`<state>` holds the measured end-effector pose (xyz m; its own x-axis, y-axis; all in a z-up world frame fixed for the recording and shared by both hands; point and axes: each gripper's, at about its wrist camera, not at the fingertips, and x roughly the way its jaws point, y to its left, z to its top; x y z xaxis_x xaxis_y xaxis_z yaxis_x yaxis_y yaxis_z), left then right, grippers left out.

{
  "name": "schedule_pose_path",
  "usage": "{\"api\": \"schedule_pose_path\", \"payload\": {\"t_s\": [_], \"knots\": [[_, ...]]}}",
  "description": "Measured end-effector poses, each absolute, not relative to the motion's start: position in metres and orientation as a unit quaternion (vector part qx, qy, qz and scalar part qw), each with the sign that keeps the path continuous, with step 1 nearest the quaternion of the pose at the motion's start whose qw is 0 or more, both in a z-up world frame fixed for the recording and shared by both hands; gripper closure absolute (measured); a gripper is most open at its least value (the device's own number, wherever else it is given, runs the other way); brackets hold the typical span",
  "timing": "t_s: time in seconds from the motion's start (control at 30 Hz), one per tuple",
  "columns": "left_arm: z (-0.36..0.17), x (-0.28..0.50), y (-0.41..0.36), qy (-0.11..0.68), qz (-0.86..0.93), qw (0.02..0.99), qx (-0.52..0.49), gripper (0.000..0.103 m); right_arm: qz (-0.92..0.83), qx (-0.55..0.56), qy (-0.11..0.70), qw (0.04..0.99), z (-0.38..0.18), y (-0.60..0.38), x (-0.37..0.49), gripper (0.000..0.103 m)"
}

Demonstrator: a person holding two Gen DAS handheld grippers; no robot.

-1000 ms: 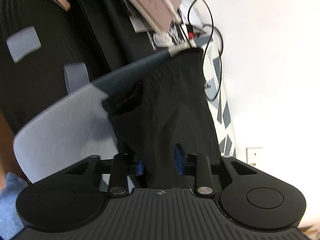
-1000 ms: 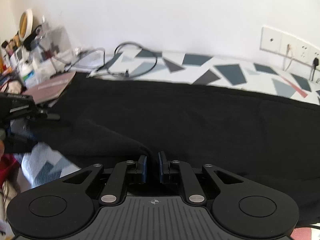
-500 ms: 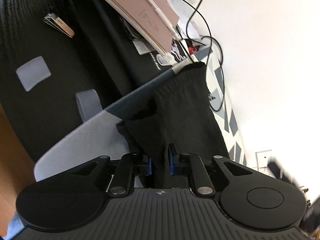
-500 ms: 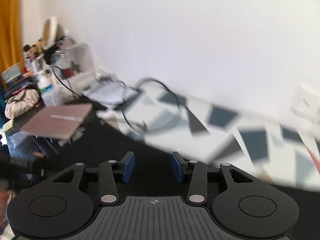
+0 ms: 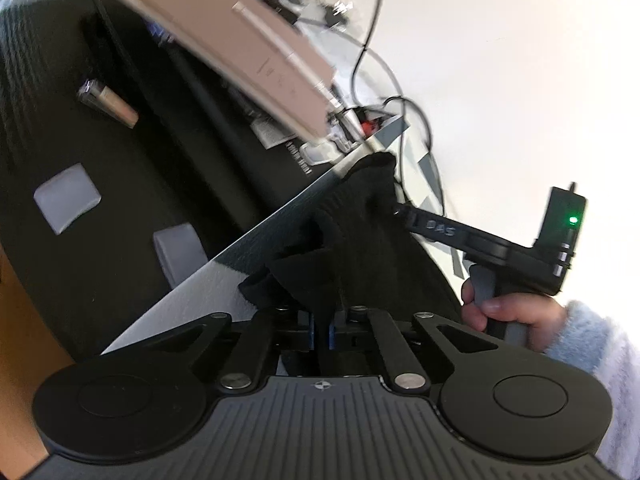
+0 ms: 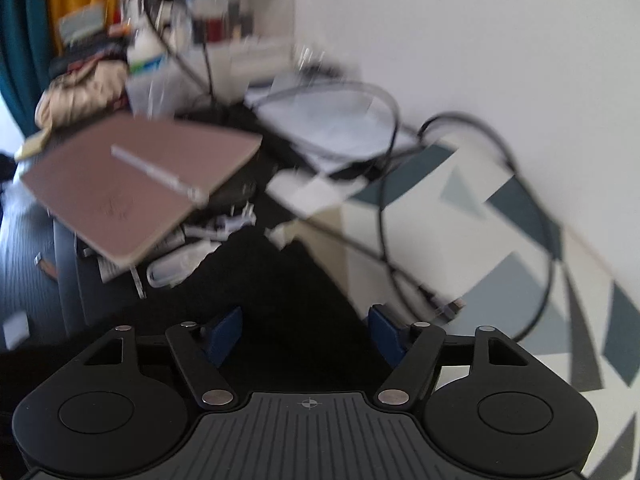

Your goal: Fold clothes

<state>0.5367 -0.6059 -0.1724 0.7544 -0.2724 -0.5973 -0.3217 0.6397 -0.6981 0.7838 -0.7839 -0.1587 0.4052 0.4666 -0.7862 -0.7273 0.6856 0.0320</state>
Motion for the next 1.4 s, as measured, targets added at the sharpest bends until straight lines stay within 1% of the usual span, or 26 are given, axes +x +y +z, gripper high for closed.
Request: {"api": "schedule_pose_path", "payload": {"t_s": [0.07, 0.1, 0.27, 0.37, 0.47, 0.5, 0.57, 0.67, 0.73, 0.77, 0.8, 0.83, 0.87, 0.93, 0.97, 1.03, 1.1, 1.17, 1.27, 1.33, 1.4], "knots": [[-0.164, 0.536, -0.612, 0.336, -0.005, 0.846, -0.413, 0.099, 0.353, -0.147, 0.407, 0.829, -0.156, -0.788, 0.781, 0.097], [-0.159, 0.536, -0.615, 0.329, -0.016, 0.852, -0.408, 0.099, 0.349, -0.136, 0.403, 0.835, -0.152, -0.793, 0.779, 0.1], [-0.147, 0.55, -0.623, 0.307, -0.072, 0.838, -0.446, 0.099, 0.337, -0.067, 0.363, 0.866, -0.12, -0.832, 0.767, 0.102], [-0.147, 0.555, -0.621, 0.301, -0.071, 0.832, -0.46, 0.099, 0.317, -0.068, 0.342, 0.882, -0.108, -0.842, 0.77, 0.102], [-0.159, 0.558, -0.613, 0.309, -0.045, 0.822, -0.477, 0.099, 0.292, -0.07, 0.323, 0.898, -0.099, -0.843, 0.776, 0.102], [-0.166, 0.557, -0.609, 0.316, -0.031, 0.817, -0.481, 0.099, 0.29, -0.071, 0.322, 0.899, -0.099, -0.84, 0.778, 0.102], [-0.182, 0.557, -0.6, 0.336, 0.005, 0.805, -0.489, 0.099, 0.292, -0.11, 0.336, 0.888, -0.11, -0.821, 0.785, 0.102], [-0.195, 0.554, -0.593, 0.358, 0.027, 0.793, -0.491, 0.098, 0.292, -0.171, 0.358, 0.87, -0.142, -0.786, 0.791, 0.102], [-0.193, 0.553, -0.593, 0.371, 0.026, 0.793, -0.482, 0.096, 0.279, -0.176, 0.381, 0.864, -0.161, -0.773, 0.796, 0.099], [-0.191, 0.553, -0.593, 0.382, 0.024, 0.791, -0.477, 0.089, 0.271, -0.173, 0.39, 0.863, -0.168, -0.769, 0.799, 0.095], [-0.187, 0.553, -0.591, 0.395, 0.018, 0.787, -0.474, 0.082, 0.259, -0.162, 0.385, 0.871, -0.169, -0.769, 0.799, 0.085], [-0.184, 0.552, -0.59, 0.405, 0.004, 0.782, -0.473, 0.066, 0.251, -0.147, 0.384, 0.876, -0.166, -0.772, 0.798, 0.078], [-0.181, 0.55, -0.588, 0.412, -0.013, 0.78, -0.471, 0.053, 0.252, -0.126, 0.385, 0.879, -0.162, -0.779, 0.797, 0.068], [-0.174, 0.544, -0.589, 0.413, -0.039, 0.787, -0.457, 0.044, 0.257, -0.085, 0.381, 0.884, -0.15, -0.798, 0.793, 0.059], [-0.173, 0.543, -0.591, 0.416, -0.041, 0.792, -0.445, 0.042, 0.254, -0.072, 0.373, 0.89, -0.143, -0.811, 0.79, 0.053], [-0.178, 0.543, -0.598, 0.433, -0.038, 0.795, -0.423, 0.042, 0.244, -0.05, 0.361, 0.899, -0.132, -0.839, 0.779, 0.052], [-0.19, 0.545, -0.601, 0.448, -0.03, 0.785, -0.428, 0.042, 0.235, -0.023, 0.356, 0.904, -0.124, -0.869, 0.768, 0.052], [-0.193, 0.552, -0.602, 0.437, -0.029, 0.784, -0.439, 0.042, 0.231, 0.012, 0.366, 0.901, -0.119, -0.89, 0.75, 0.052], [-0.196, 0.56, -0.606, 0.428, -0.029, 0.787, -0.443, 0.042, 0.23, 0.006, 0.372, 0.899, -0.12, -0.907, 0.714, 0.047], [-0.198, 0.565, -0.609, 0.419, -0.028, 0.789, -0.447, 0.041, 0.218, -0.021, 0.369, 0.903, -0.123, -0.916, 0.688, 0.046], [-0.202, 0.571, -0.61, 0.407, -0.026, 0.788, -0.461, 0.042, 0.189, -0.019, 0.375, 0.907, -0.127, -0.931, 0.666, 0.046]]}}
